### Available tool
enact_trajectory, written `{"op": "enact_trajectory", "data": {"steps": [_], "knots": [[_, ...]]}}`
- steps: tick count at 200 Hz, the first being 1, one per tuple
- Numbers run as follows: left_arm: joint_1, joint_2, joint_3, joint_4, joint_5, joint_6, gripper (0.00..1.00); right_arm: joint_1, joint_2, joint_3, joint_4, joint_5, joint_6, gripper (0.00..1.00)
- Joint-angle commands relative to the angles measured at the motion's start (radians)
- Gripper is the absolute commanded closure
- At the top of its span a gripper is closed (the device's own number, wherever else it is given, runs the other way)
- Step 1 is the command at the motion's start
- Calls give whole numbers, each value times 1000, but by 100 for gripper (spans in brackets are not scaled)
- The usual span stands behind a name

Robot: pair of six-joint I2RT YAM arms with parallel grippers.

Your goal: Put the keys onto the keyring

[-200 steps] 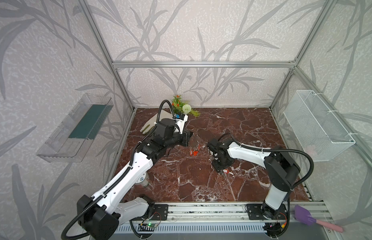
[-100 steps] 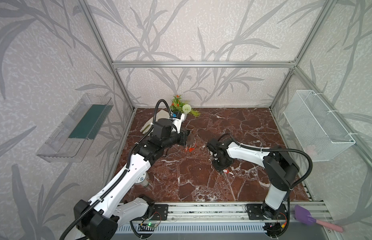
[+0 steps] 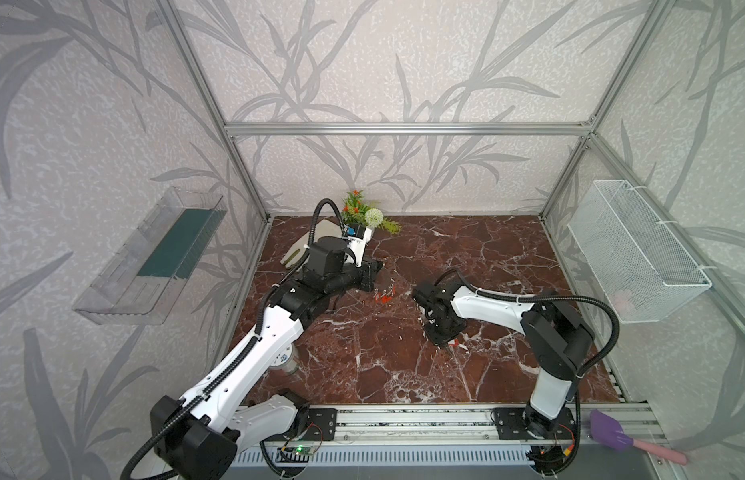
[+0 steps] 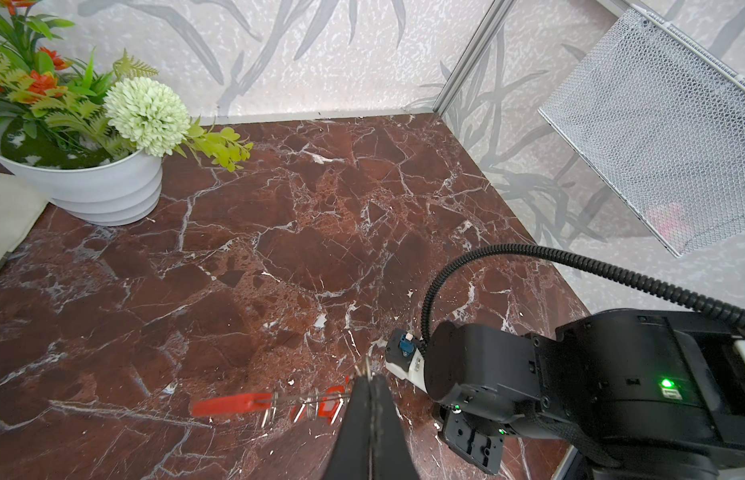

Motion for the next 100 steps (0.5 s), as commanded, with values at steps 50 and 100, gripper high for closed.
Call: {"op": "enact_trajectory", "data": {"steps": [50,100], "knots": [[5,7,11,17,16,6,100,-8,-27,-6,-26,17,7,81],[5,7,9,19,20,3,100,-9,-42,-7,-27,15,9,81]]}}
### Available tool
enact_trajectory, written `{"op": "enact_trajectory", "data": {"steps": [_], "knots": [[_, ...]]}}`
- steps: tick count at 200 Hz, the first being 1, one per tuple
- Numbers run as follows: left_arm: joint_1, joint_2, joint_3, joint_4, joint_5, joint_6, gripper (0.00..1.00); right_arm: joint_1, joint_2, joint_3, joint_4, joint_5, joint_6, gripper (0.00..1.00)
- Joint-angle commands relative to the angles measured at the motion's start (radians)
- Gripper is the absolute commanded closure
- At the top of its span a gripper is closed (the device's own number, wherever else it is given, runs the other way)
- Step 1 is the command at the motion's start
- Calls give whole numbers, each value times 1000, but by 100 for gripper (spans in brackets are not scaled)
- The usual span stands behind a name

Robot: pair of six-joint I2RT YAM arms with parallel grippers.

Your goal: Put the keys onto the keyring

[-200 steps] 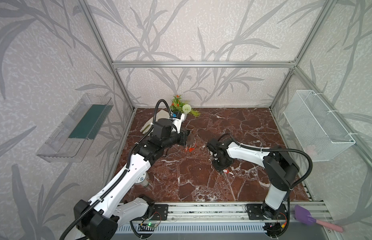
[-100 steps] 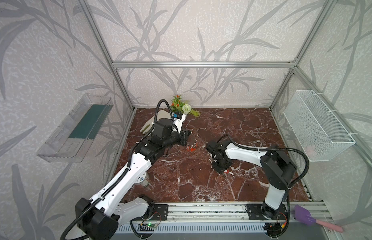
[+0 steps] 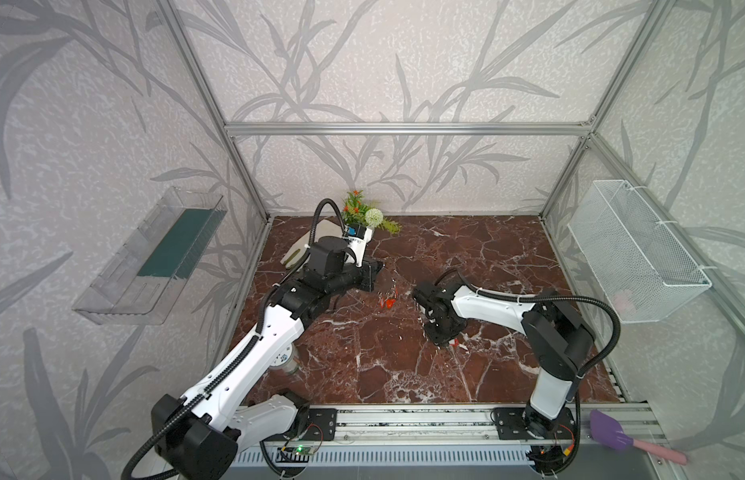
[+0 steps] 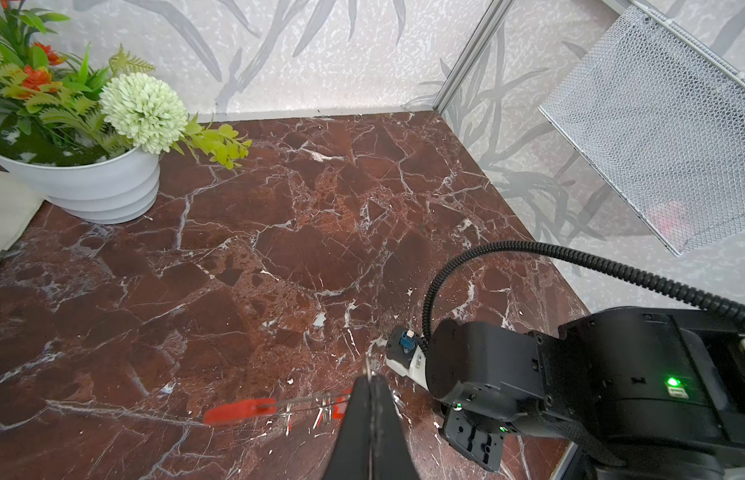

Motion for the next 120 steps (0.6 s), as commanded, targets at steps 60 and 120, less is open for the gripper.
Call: {"op": "enact_trajectory", "data": {"steps": [60,120], "knots": [[5,-3,6,17,13,2,100,-8,-32,-17,-23,5,11,89],[6,-5,7,20,16,1,100,-14,-52,-23,-26,12,15,93]]}}
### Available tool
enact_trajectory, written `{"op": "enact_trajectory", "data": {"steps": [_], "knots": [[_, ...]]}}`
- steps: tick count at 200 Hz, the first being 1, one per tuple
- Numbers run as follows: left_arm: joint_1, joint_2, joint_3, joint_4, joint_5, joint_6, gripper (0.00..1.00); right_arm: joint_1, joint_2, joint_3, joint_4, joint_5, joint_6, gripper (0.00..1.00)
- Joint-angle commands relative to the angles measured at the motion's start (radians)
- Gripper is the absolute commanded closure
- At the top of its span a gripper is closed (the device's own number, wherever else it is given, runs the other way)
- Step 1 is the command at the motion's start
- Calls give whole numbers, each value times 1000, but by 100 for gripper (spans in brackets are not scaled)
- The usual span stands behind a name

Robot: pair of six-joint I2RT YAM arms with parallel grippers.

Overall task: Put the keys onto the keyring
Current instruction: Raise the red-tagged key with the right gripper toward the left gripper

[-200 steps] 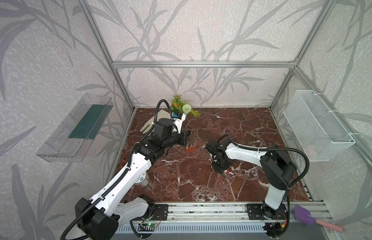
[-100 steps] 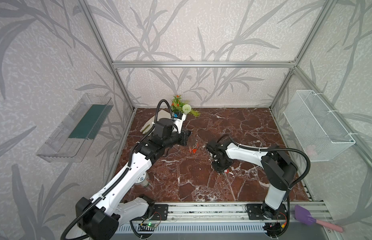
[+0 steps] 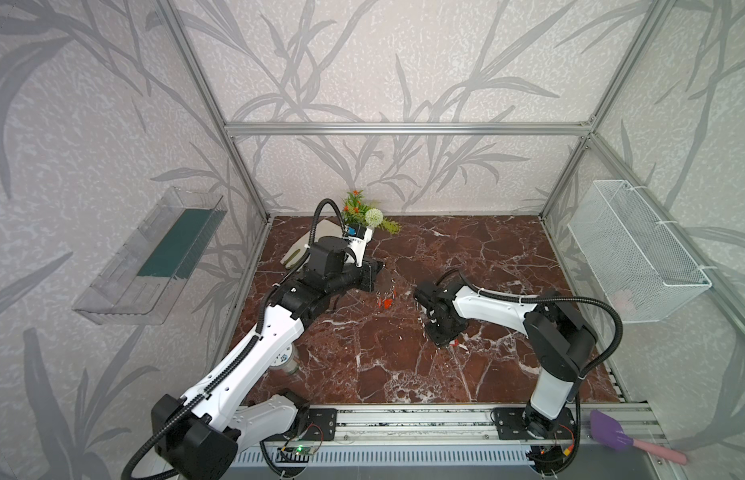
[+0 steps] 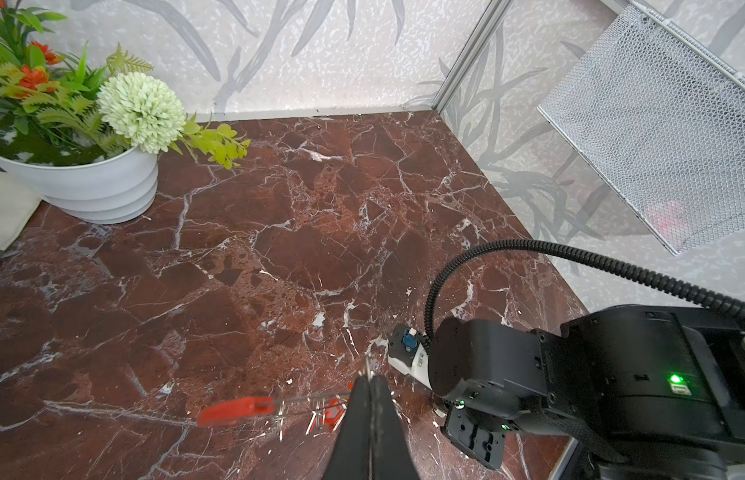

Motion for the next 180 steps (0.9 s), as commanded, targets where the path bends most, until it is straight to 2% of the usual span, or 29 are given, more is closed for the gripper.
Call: {"op": "enact_trajectory", "data": {"steps": [1,35,45,113,148,180], "knots": [[5,-5,7,20,13,1,100,-6,-40,-11,-26,12,10,93],[6,-4,5,21,14,-3,100,-5,-45,-11,-30,13,10,93],[5,-5,5,22,16,-3,100,-6,-45,-11,-30,12,10,100],[5,-5,6,22,17,-5,100,-29,-94,-26,9,-8,-4,100],[5,-1,6,31,25,-5,100,-30,-238,-66,98,-27,-48,100],[5,8,16,46,62,9,100,-32,-402,-137,256,-102,-85,100]]}}
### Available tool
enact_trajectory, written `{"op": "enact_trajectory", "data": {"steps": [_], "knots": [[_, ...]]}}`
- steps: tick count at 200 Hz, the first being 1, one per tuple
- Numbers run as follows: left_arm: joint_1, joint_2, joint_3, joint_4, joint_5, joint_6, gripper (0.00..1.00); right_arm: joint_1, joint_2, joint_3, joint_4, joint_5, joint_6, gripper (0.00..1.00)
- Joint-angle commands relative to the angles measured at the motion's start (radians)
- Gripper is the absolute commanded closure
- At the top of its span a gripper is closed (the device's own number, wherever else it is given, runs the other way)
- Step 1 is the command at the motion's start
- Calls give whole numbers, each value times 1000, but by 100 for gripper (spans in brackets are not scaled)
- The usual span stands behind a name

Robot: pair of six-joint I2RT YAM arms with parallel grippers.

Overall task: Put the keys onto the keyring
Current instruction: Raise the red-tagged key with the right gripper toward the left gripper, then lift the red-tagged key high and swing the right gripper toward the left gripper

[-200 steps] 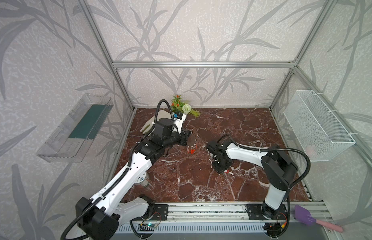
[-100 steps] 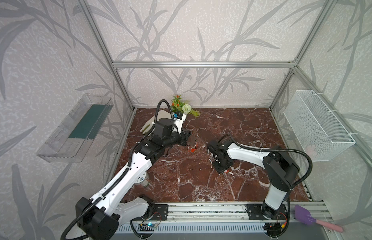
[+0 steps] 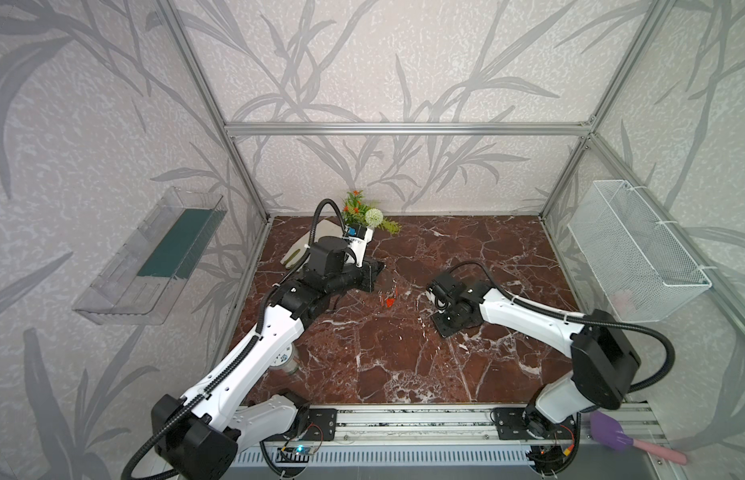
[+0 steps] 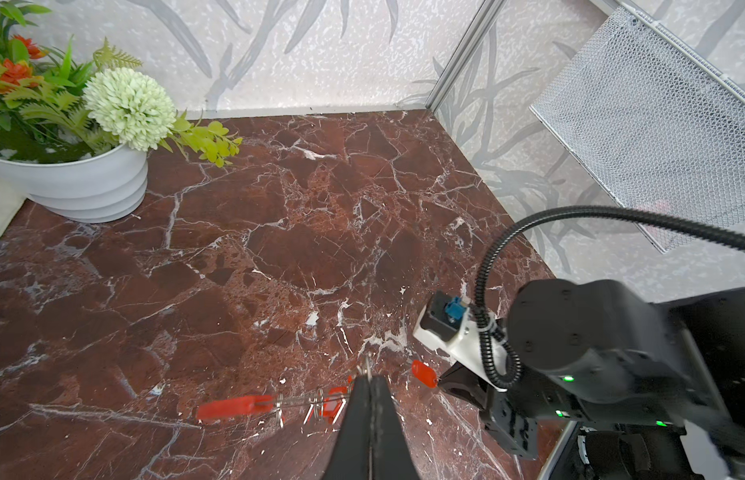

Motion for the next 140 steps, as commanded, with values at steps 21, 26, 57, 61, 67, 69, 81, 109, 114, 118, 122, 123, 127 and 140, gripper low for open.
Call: {"op": "enact_trajectory", "data": {"steps": [21,26,57,61,67,69,81,109,114,118,122,123,127,140], "knots": [[5,18,30,45,51,27,100,-4,-212,-91,255,-122,-98,100],[5,21,34,46,55,29,100,-3,-239,-112,297,-135,-116,100],[5,28,55,48,98,49,100,-5,-405,-291,656,-176,-119,100],[5,26,55,48,103,52,100,-5,-427,-310,693,-174,-119,100],[3,24,55,51,109,56,100,-5,-450,-336,734,-170,-119,100],[4,24,55,52,111,58,100,-5,-461,-345,758,-168,-119,100],[4,22,57,54,121,66,100,-6,-491,-371,818,-160,-119,100],[3,18,64,59,146,81,100,-23,-492,-326,806,-209,-181,100],[4,18,65,60,150,83,100,-25,-491,-318,806,-224,-239,100],[4,18,68,60,154,83,100,-29,-490,-313,809,-238,-238,100],[4,18,70,59,172,84,100,-33,-490,-311,815,-255,-234,100],[3,20,70,59,178,85,100,-34,-490,-311,816,-259,-232,100],[3,20,74,59,199,90,100,-37,-490,-309,823,-273,-224,100],[3,24,85,56,247,105,100,-55,-491,-304,845,-327,-191,100]]}}
